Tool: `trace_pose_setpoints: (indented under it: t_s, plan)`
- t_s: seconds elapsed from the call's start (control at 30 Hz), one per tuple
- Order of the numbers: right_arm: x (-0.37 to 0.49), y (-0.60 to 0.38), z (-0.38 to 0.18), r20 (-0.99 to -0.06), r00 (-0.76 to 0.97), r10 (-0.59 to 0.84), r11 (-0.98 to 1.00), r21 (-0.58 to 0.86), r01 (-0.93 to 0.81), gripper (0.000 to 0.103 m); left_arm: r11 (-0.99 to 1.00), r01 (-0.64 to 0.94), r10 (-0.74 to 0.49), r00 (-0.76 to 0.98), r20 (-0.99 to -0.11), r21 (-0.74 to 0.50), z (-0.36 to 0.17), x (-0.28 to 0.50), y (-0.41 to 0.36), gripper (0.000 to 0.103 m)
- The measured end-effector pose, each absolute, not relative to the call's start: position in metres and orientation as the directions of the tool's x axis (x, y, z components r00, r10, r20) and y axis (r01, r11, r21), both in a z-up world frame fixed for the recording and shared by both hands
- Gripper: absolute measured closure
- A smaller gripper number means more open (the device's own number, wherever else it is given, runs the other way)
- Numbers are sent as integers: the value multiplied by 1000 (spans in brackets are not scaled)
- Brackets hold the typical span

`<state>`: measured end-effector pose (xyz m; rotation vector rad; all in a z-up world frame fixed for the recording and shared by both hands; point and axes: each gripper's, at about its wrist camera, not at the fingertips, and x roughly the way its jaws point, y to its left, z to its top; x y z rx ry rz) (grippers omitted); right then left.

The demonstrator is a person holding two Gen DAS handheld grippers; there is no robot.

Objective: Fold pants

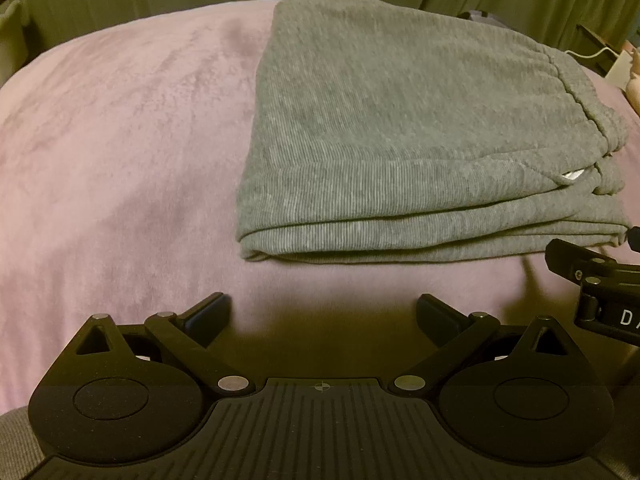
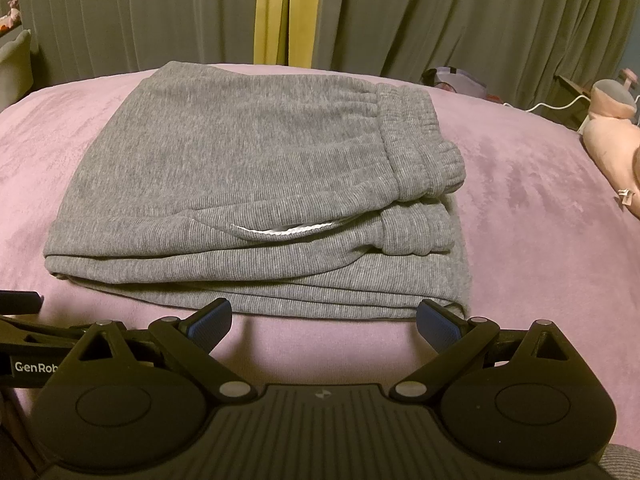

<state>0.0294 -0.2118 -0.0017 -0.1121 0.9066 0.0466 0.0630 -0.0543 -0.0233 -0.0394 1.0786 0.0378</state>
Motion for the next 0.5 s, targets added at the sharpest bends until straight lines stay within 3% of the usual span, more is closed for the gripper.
trace_pose_setpoints:
  t_s: [0.5]
  plan:
    - [29,-212,-2,-788,615,-7,993,-78,-88,4,999,-52,14,476,-879,-13,-23,63,-53,1]
